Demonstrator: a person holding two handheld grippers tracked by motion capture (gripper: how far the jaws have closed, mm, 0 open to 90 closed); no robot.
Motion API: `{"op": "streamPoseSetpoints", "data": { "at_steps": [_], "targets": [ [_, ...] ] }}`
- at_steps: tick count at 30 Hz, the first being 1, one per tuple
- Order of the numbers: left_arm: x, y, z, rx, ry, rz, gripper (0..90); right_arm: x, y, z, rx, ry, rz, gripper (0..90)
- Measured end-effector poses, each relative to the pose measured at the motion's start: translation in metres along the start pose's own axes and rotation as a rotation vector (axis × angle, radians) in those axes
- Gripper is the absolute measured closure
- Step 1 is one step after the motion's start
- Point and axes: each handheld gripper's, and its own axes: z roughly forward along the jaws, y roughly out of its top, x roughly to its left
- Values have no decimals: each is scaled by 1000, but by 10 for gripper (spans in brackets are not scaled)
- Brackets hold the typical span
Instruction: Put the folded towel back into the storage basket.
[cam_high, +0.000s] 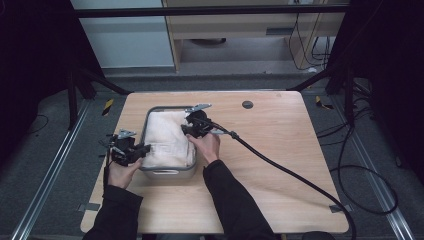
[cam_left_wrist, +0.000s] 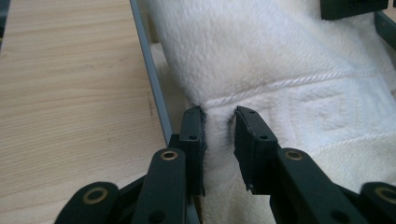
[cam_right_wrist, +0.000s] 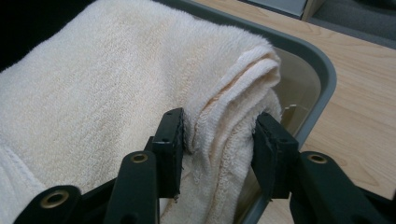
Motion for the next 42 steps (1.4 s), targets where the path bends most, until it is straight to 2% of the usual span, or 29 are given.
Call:
{"op": "streamPoseSetpoints", "data": {
  "at_steps": [2,4,5,12,16,18,21,24,25,26,29,32,33,34,38,42],
  "targets": [
    [0,1,-2,-12,-2,0,711,0,0,0,-1,-11,-19,566],
    [-1,3,-8,-43,-15,-8,705,-1,0,-1,-8,-12,-29,569],
    [-2,5,-14,-73,-19,-9,698,0,1,-4,-32,-14,-39,565],
    [-4,8,-26,-126,-30,1,663,-2,4,-18,-62,-21,-62,528],
    [-6,8,-32,-158,-32,11,630,-9,2,-35,-87,-18,-57,471],
    [-8,6,-37,-175,-30,29,617,-12,1,-41,-86,-16,-54,446],
    [-10,4,-40,-188,-32,46,548,-21,-4,-60,-96,-12,-43,356],
    [-11,-1,-44,-194,-40,55,498,-29,-10,-76,-105,-16,-42,302],
    [-11,-1,-44,-194,-40,55,485,-29,-10,-76,-105,-16,-42,302],
    [-12,-4,-45,-200,-35,63,474,-35,-15,-86,-119,-17,-32,271],
    [-14,-7,-45,-211,-45,59,438,-44,-24,-102,-133,-10,-10,230],
    [-16,-9,-44,-209,-47,73,393,-49,-31,-111,-131,-16,-6,215],
    [-19,-11,-42,-206,-36,90,381,-55,-40,-119,-120,-24,-6,202],
    [-19,-11,-42,-206,-36,90,369,-55,-40,-119,-120,-24,-6,202],
    [-24,-19,-40,-211,-67,102,303,-73,-66,-139,-127,-27,26,160],
    [-27,-25,-43,-229,-78,119,265,-87,-89,-154,-140,-39,55,130]
  ]
}}
